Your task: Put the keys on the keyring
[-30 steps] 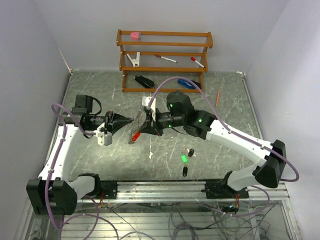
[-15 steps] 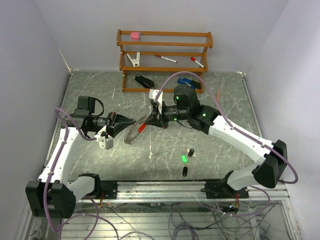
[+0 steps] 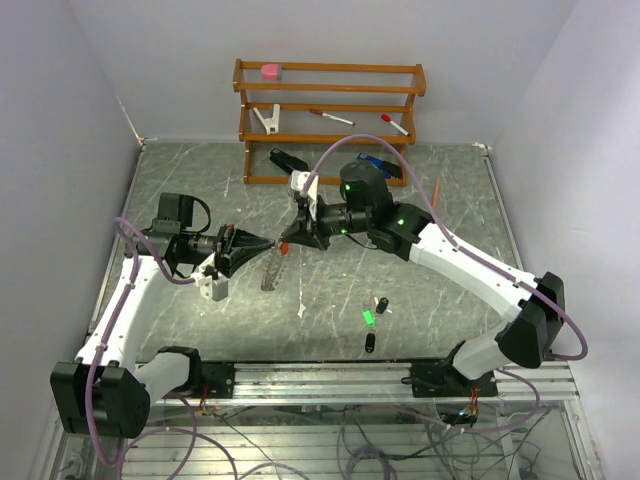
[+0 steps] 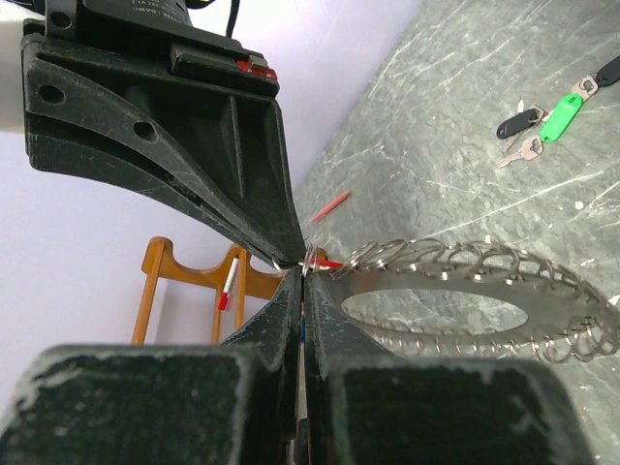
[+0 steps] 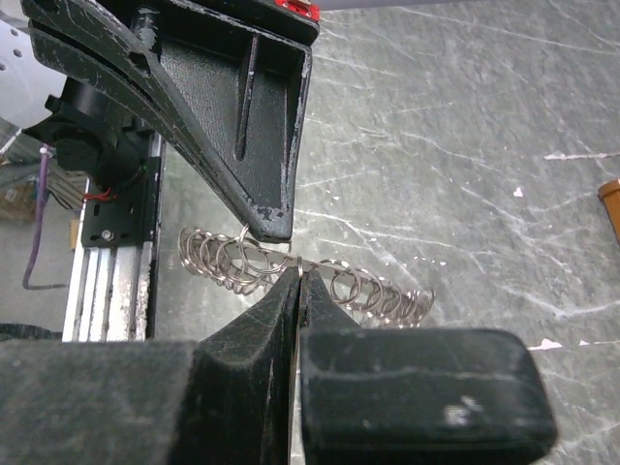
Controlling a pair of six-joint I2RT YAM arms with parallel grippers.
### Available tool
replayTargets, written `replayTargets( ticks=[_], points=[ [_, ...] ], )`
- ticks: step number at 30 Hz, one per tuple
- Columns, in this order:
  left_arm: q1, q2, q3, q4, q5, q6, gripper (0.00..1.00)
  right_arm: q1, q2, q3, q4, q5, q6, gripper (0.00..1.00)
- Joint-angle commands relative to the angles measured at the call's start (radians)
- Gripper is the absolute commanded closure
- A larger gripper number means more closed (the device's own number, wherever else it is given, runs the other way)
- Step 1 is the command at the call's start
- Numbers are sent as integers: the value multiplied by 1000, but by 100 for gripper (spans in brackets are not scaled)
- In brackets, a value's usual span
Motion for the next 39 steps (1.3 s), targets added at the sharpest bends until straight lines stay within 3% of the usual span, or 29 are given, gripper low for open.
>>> replayTargets(
  ticks=[1,39],
  points=[
    [-10,-18,0,39,97,669,93,-2,0,20,-12,3,-3,100],
    [-11,-5,-20,99,63,654,93,-1,-25,45,-58,-75,70,100]
  ],
)
